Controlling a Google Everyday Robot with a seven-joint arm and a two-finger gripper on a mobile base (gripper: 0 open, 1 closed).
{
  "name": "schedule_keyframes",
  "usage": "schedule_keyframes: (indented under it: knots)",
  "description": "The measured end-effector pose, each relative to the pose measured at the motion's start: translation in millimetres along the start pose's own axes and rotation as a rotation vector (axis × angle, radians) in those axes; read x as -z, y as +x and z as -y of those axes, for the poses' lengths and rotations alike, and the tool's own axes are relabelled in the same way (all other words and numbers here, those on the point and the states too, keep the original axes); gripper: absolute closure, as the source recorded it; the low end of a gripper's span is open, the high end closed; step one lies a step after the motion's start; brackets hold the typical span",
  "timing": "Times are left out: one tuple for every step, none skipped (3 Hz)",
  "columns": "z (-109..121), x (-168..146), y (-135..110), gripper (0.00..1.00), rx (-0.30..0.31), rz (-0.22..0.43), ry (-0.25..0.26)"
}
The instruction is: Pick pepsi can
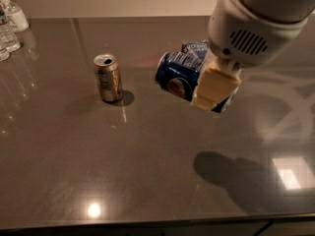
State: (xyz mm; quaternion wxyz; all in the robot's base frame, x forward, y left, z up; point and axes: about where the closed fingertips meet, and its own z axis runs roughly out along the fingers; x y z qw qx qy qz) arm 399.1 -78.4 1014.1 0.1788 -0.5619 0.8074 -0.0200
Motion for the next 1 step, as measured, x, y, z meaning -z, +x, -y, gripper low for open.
schedule_keyframes:
  knots:
    - [-3.7, 11.0, -5.9, 1.0, 0.011, 0.015, 0.024]
